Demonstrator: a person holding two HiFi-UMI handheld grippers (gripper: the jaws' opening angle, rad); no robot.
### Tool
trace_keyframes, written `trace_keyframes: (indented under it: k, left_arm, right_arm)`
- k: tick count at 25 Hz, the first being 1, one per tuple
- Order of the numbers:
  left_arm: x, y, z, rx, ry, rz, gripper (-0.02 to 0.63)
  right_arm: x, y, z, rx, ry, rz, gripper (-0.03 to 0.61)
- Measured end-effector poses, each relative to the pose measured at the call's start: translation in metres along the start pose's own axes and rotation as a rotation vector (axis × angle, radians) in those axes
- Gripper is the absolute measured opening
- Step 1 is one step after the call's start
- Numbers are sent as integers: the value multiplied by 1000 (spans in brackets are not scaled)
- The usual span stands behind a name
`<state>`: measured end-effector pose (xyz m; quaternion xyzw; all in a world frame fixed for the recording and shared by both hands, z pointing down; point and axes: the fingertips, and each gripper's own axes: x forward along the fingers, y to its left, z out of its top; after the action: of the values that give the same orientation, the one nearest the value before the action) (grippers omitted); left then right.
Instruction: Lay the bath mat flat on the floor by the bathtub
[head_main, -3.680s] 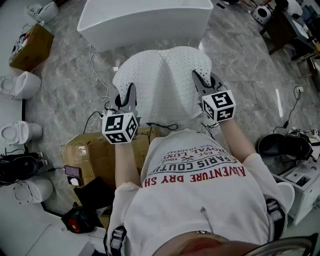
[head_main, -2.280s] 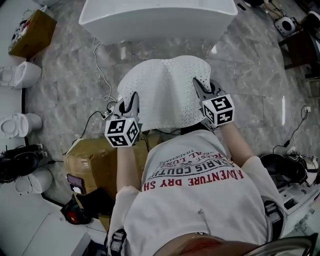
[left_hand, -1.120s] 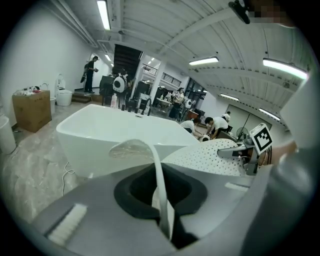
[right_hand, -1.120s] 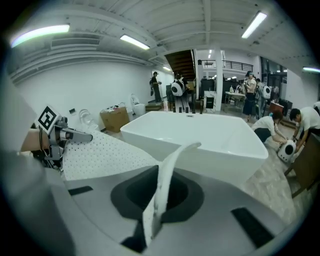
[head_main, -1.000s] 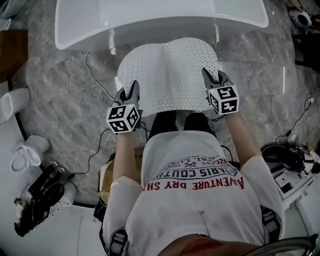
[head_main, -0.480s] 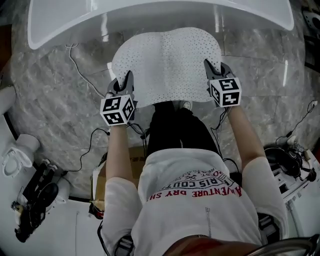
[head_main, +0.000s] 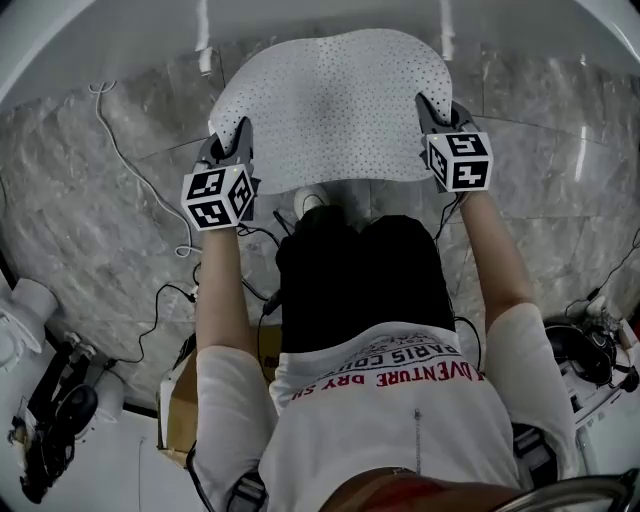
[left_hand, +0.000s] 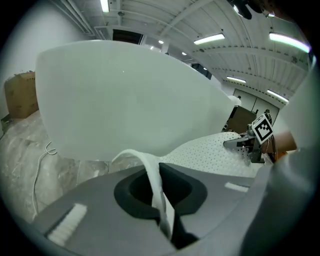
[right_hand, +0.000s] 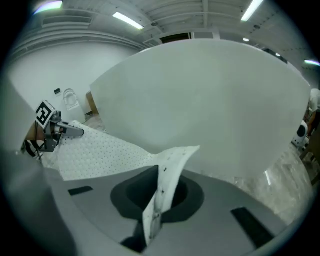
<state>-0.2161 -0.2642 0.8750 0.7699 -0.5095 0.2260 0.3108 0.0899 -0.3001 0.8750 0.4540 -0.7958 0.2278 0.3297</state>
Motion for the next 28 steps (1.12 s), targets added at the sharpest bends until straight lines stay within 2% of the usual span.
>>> trace_keyframes:
  k: [10,15,19,23,25,27,28]
  left_arm:
    - [87,30,-69,56,-16,5,20]
    - [113,50,-105,33,33,41,20]
    - [129,69,-127,27,102,74,20]
    - [142,88,-141,-59,164,138,20]
    - [144,94,-146,-85,170,168,64]
    - [144,97,-148,-97,147,187,220]
    - [142,98,-149,-100,136,198,275]
  right_arm:
    - [92,-35,-74,-32,9,-21,18]
    - [117,-58,-107,-25,68,-47,20]
    - [129,-74,-138,0,126,-66,20]
    - [140,-89,-160,12,167,-95,20]
    - [140,-96,-166,35,167,-121,22]
    - [138,-103,-164,59,143,-154,129]
    - [136,-106,-161,63,129,-175,160]
